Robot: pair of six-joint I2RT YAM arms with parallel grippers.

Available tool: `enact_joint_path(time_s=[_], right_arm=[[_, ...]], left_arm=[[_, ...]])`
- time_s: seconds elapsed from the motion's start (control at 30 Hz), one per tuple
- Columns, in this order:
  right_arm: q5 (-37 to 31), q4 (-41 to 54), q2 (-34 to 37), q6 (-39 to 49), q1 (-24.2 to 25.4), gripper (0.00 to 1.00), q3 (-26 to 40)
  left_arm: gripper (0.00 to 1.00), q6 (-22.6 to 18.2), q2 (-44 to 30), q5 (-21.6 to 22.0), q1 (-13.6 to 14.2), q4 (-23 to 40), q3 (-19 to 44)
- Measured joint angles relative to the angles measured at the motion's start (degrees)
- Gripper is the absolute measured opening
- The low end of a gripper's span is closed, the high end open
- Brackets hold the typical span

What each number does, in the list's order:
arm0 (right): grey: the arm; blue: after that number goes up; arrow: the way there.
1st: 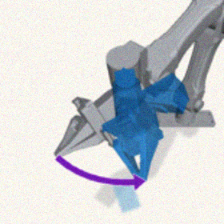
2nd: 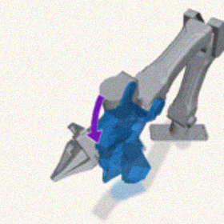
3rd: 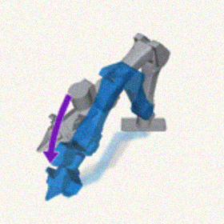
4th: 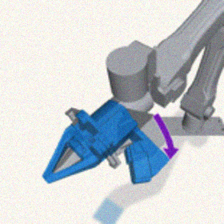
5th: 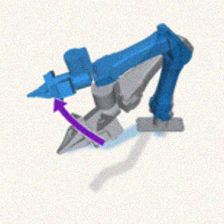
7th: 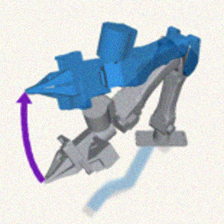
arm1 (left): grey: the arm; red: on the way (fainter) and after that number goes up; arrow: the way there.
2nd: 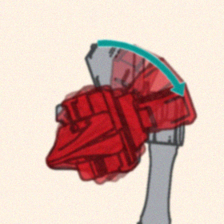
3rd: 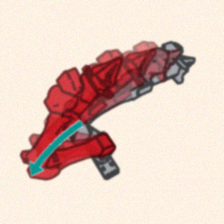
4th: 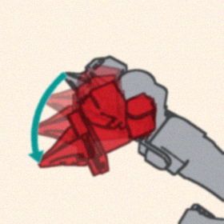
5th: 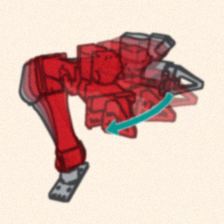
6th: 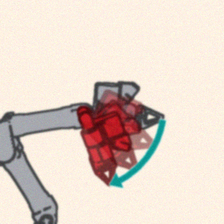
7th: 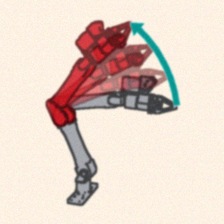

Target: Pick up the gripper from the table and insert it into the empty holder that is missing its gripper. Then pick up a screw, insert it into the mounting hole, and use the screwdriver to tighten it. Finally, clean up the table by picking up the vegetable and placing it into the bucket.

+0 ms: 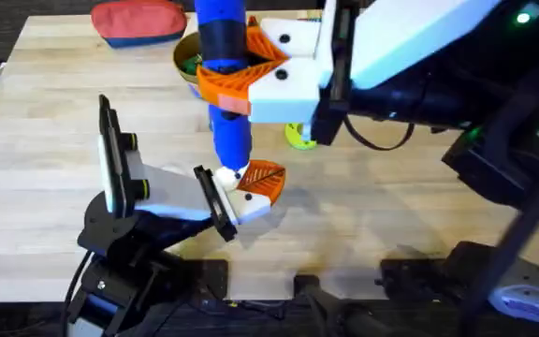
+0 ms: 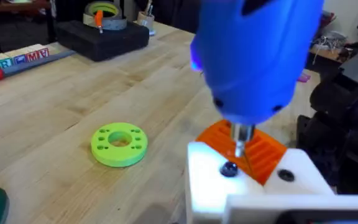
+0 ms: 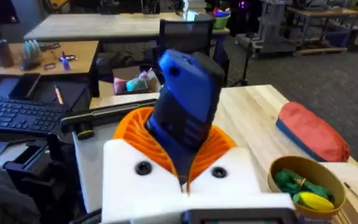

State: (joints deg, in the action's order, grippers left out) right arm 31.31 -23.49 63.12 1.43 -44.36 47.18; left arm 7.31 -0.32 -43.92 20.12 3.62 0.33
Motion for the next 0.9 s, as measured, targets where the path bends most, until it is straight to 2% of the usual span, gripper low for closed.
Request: enact_joint_path(time_s=[0.9], right_arm=[[-0.55, 2.14, 1.11, -0.07, 0.02, 0.007, 0.0]], left_arm=[[0.017, 0.06, 0.0, -0.09, 0.0, 0.04, -0.01]])
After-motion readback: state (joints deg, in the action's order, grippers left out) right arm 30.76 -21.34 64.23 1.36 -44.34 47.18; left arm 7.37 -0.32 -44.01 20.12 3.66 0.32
